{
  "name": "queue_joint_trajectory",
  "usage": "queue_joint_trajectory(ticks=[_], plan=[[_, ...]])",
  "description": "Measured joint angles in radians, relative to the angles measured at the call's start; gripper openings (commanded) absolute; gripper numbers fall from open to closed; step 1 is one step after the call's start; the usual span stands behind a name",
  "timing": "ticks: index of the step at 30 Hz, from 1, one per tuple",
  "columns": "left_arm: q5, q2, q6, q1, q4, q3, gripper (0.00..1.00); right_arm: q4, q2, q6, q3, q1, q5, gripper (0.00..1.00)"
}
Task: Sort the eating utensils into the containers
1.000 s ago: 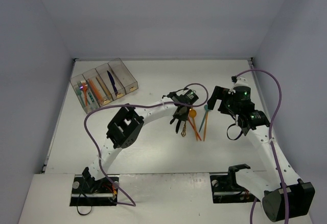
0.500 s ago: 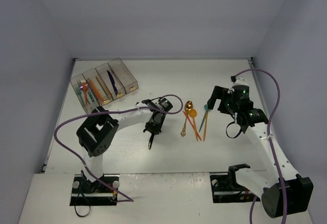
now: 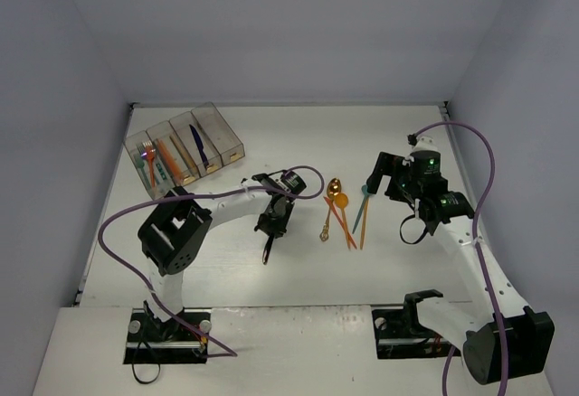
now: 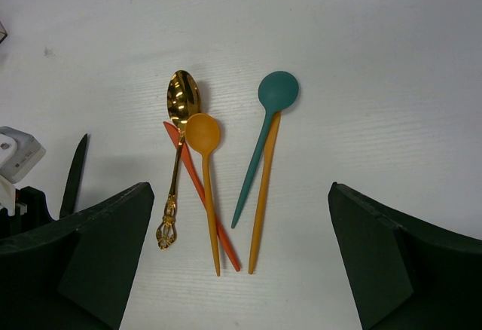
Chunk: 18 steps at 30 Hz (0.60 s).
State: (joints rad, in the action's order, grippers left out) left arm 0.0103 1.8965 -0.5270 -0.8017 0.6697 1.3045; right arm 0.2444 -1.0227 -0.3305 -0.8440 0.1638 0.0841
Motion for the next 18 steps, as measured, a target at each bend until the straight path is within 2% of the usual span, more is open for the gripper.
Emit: queue_joint_trajectory(ticks=[3, 18], plan=[[-0.009, 0.000, -0.003, 0.001, -0.002, 0.000, 0.00, 0.000, 0.003, 0.000, 0.000, 0.000, 0.000, 1.00], [0.009, -0.006, -0.013, 0.003, -0.006, -0.005, 0.00, 0.000, 0.004, 0.000, 0.000, 0.000, 0.000, 1.00]])
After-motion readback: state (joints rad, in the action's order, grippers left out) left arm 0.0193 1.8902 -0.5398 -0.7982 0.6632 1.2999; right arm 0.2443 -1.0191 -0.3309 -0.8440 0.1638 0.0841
